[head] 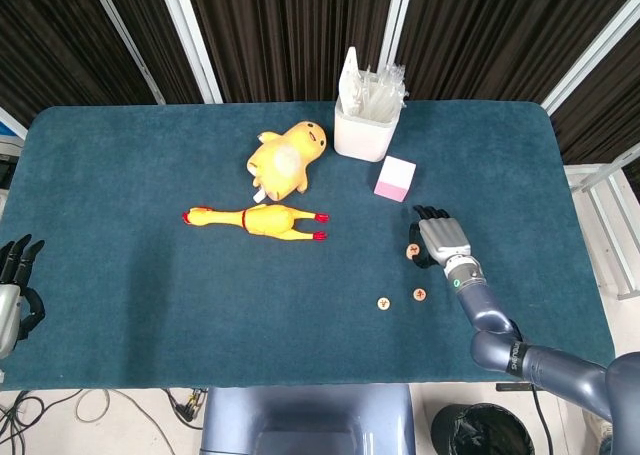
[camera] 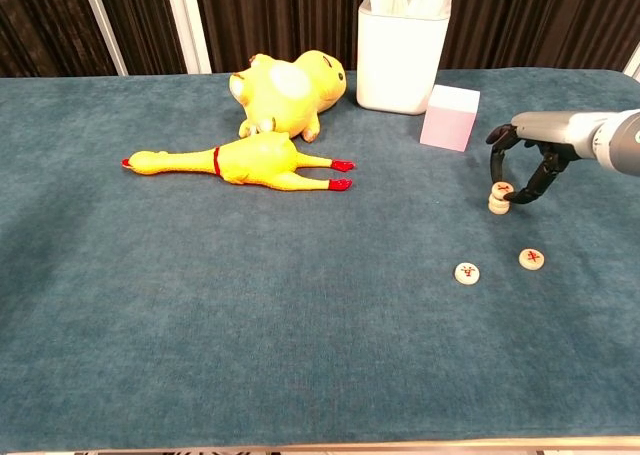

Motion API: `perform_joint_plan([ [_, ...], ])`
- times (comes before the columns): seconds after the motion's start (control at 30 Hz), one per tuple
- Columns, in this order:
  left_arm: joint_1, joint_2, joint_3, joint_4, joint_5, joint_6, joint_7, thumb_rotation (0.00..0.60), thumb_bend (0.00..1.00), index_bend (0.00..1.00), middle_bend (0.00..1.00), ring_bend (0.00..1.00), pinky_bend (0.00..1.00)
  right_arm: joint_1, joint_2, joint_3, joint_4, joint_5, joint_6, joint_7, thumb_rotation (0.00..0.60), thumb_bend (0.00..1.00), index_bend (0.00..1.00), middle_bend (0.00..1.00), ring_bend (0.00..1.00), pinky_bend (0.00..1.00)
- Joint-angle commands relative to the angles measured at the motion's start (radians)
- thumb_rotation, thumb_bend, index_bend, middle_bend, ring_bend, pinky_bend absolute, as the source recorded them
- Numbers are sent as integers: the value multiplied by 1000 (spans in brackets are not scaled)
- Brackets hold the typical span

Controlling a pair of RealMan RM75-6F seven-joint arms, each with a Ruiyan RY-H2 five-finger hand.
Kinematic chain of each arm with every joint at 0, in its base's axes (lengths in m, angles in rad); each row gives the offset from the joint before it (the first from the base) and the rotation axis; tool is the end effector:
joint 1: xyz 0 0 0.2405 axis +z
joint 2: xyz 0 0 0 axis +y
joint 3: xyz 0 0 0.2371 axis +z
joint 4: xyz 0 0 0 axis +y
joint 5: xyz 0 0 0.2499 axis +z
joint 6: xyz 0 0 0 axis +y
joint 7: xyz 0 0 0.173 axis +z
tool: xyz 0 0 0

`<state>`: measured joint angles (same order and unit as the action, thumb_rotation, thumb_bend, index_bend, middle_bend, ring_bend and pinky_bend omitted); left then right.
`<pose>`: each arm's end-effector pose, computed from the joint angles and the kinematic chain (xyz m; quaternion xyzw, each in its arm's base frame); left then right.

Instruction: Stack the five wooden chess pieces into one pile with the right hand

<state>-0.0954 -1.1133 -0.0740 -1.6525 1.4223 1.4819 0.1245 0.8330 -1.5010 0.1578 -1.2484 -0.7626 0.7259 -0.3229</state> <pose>-0.3083 0.2200 0.1198 -0.5865 -0.3707 -0.3585 0.6245 -0.2107 -0.4262 -0.0451 0.7024 -0.4702 0.2531 0.4706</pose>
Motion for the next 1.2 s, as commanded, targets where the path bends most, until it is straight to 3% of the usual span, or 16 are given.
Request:
perform_joint_plan([
  [0.03, 0, 0, 0, 1, 0, 0, 0, 600, 824, 99, 0, 0, 9, 0, -3, 0, 3, 2, 1, 0, 600, 405, 508, 75, 60, 104],
  [0.73, 0, -1, -1, 1, -2, 0, 4, 600, 824, 99, 0, 0, 9, -3, 15, -2, -19, -1, 6, 5, 600, 404, 444, 74, 55, 102],
  [1.2, 0, -1, -1, 1, 0, 1, 2, 600, 824, 99, 0, 0, 9, -93, 183, -29, -319, -174, 176, 16, 600, 404, 358, 57, 28, 87],
])
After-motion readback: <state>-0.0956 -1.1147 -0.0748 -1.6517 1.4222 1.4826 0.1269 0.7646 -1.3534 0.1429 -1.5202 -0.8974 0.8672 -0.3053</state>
